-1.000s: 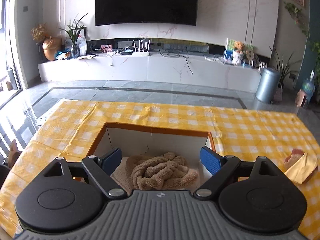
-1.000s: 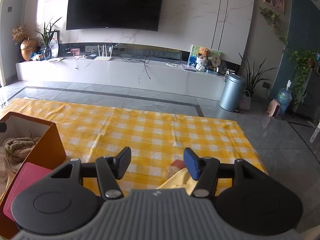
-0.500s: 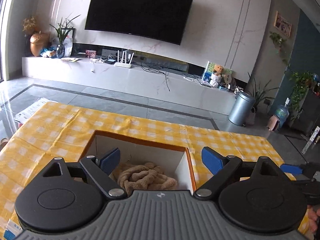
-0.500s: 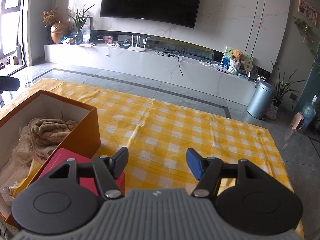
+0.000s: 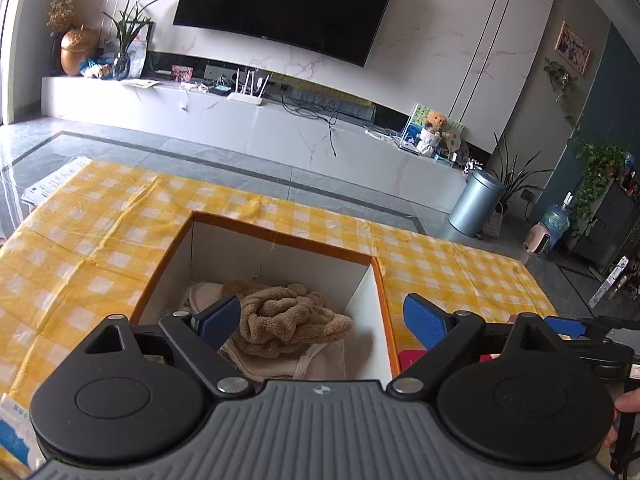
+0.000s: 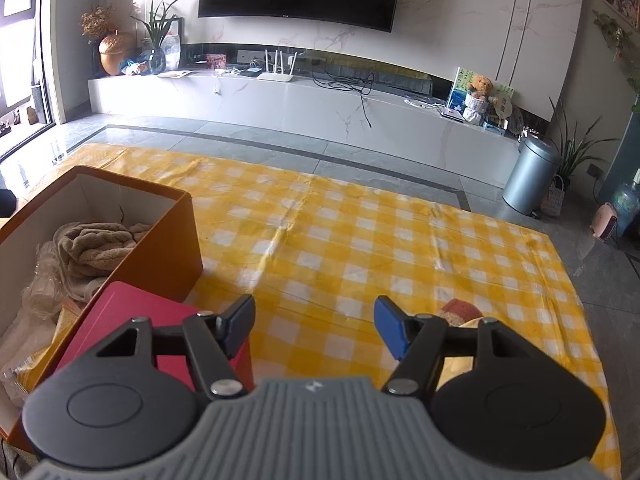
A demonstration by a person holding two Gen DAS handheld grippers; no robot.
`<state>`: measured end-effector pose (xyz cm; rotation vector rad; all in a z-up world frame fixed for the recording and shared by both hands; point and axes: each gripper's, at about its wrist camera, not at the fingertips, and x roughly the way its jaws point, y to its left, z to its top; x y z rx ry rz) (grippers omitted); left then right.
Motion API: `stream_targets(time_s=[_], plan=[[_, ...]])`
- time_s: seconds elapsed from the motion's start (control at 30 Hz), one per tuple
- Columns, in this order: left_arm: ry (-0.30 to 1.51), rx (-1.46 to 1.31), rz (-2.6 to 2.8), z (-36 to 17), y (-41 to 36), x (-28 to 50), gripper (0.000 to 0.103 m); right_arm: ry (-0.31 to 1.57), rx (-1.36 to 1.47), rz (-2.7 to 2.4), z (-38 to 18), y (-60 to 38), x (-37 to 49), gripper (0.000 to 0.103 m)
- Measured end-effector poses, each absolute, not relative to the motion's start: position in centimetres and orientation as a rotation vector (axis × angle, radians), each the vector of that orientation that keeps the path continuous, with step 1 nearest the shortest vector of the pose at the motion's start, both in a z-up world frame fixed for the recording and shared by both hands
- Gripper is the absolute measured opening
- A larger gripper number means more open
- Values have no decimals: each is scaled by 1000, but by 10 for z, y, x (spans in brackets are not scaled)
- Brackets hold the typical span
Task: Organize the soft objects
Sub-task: 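Move both open grippers back toward the yellow cloth and red sponge, then grasp the yellow cloth off the red sponge with the left gripper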
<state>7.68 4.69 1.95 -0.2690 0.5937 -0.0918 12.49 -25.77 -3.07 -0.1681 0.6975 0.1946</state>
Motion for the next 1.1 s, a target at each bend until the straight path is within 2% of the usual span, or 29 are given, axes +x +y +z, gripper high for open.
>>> stream_targets(time_s=[0.07, 0.23, 0.3, 0.37, 0.57, 0.77, 1.1], plan=[[540, -217, -117, 38, 34, 59, 103, 690, -145, 178, -28, -269, 124, 71], [542, -198, -217, 67, -9, 40, 103, 681, -89, 127, -20, -304, 128, 71], [569, -162, -294, 69, -34, 42, 103, 679, -72, 80, -20, -320, 130, 76], [592, -115, -328, 67, -60, 43, 103, 688, -33, 40, -22, -338, 131, 88], [680, -17, -456, 51, -138, 60, 103, 736, 127, -21, -41, -394, 139, 88], [738, 188, -573, 9, -213, 77, 103, 825, 240, -93, -80, -444, 151, 88], [782, 305, -534, -33, -282, 166, 103, 815, 457, -211, -93, -517, 140, 88]])
